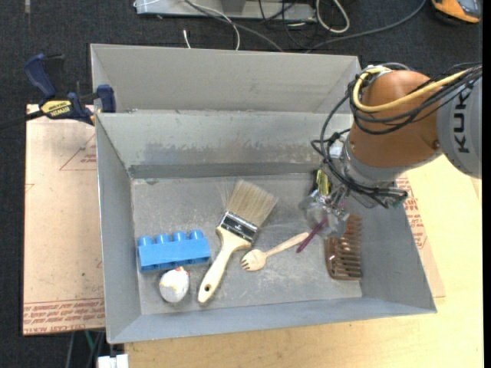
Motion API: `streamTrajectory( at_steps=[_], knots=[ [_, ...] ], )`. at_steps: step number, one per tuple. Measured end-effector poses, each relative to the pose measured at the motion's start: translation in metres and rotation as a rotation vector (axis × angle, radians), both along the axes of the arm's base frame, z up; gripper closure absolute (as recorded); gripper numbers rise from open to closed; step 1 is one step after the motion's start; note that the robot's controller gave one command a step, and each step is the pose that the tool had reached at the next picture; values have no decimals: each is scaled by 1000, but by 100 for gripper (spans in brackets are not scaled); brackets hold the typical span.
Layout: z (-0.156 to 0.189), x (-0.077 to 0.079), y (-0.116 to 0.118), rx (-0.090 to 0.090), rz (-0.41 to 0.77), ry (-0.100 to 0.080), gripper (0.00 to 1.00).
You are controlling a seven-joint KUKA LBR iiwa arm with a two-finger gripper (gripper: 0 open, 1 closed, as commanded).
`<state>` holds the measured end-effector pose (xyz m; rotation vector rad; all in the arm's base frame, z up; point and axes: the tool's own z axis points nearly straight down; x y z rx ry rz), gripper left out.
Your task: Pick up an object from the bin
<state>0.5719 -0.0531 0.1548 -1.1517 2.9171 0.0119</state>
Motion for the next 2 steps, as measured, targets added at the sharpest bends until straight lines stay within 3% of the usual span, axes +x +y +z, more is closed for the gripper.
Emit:
streamTrajectory(
  at_steps=[2],
  knots=[
    [24,1,0,0,-2,-5,100]
  ],
)
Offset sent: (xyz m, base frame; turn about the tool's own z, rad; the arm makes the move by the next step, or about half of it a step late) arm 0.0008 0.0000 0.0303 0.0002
